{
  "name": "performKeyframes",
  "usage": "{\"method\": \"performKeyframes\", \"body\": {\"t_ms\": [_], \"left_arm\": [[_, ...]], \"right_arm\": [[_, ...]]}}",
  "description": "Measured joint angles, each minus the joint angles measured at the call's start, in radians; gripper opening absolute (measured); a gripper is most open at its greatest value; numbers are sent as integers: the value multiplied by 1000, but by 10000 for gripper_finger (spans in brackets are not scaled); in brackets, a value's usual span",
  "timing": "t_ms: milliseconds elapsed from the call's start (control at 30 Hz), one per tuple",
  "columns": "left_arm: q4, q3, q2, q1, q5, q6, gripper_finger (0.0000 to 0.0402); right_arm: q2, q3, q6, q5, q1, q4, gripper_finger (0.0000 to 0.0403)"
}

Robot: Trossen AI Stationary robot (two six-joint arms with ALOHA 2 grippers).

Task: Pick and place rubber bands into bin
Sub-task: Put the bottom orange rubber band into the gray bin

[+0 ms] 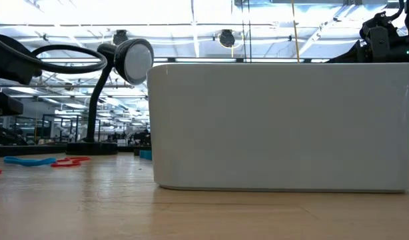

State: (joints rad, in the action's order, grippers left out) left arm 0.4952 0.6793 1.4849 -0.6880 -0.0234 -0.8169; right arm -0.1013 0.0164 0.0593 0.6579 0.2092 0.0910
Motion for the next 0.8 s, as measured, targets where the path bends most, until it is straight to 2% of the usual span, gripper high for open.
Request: {"method": "performKeyframes", "body": {"t_ms": [467,800], "left_arm": [[-11,0,1,0,7,3,159],[9,-1,2,2,14,3,43]], "right_arm": [[0,0,0,0,0,0,169],[0,0,0,0,0,0,169]]}}
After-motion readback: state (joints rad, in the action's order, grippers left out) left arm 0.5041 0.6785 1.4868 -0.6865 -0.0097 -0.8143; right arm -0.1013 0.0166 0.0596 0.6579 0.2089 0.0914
